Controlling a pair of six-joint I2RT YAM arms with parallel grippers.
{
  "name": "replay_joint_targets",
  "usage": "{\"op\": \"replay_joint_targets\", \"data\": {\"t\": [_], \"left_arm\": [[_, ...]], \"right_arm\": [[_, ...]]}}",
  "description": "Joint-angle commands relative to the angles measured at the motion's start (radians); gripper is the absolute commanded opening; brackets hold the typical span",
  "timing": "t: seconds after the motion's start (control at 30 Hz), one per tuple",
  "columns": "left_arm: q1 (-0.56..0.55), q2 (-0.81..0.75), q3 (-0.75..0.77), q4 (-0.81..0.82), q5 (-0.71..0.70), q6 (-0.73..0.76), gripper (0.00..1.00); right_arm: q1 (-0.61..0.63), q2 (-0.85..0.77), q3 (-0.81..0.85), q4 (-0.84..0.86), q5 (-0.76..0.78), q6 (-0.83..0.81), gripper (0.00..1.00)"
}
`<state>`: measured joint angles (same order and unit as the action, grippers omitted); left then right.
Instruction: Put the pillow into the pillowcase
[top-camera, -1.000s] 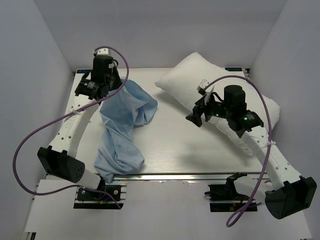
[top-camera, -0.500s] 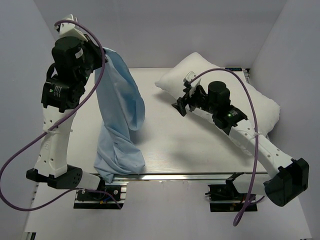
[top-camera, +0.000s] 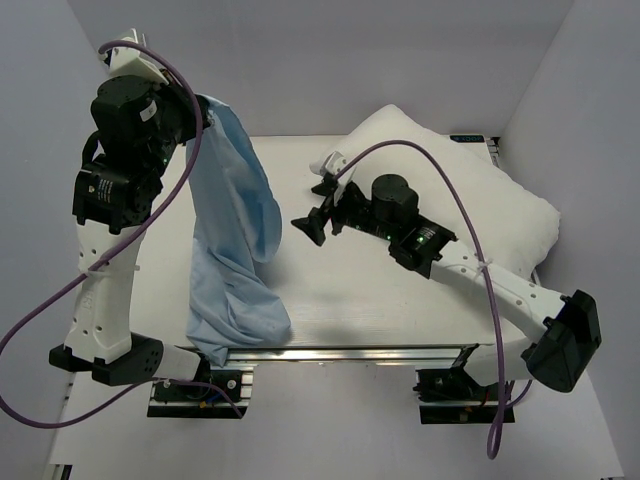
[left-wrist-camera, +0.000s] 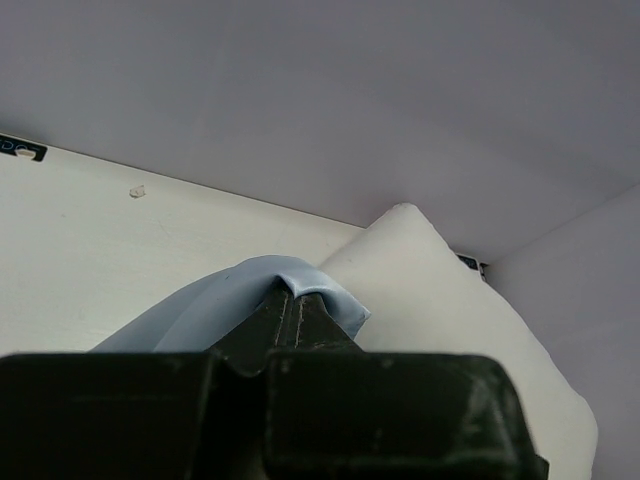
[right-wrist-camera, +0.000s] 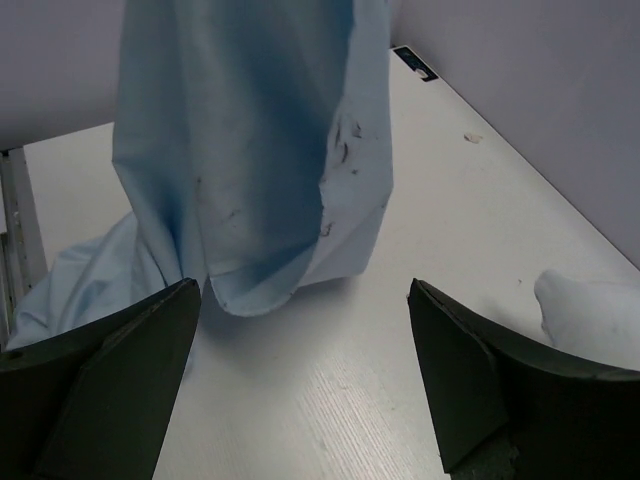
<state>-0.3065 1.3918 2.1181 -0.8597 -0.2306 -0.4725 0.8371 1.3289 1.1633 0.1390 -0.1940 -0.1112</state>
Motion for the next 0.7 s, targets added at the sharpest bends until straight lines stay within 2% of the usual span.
{"op": "replay_joint_targets", "data": {"t": [0.0, 0.23, 0.4, 0.53, 0.6, 0.67], "left_arm": [[0.006, -0.042, 0.025, 0.014, 0.022, -0.011, 0.00], [0.006, -0.057, -0.015, 0.039, 0.083, -0.046, 0.00], [0.006, -0.076, -0.058, 0.045, 0.119, -0.067, 0.00], [0.006, -0.096, -0.113, 0.062, 0.120, -0.072, 0.00], [0.006, -0.093, -0.116, 0.059, 0.117, -0.064, 0.00], [0.006, -0.085, -0.130, 0.060, 0.113, -0.058, 0.00]], "right_arm": [[0.026, 0.021, 0.041, 0.088, 0.019, -0.005, 0.89], [0.033, 0.196, 0.151, 0.142, 0.068, -0.016, 0.89], [0.034, 0.265, 0.210, 0.162, 0.096, -0.013, 0.89], [0.036, 0.311, 0.233, 0.183, 0.148, -0.024, 0.80], [0.034, 0.320, 0.231, 0.195, 0.175, -0.030, 0.71], [0.027, 0.310, 0.202, 0.200, 0.191, -0.038, 0.58]]}}
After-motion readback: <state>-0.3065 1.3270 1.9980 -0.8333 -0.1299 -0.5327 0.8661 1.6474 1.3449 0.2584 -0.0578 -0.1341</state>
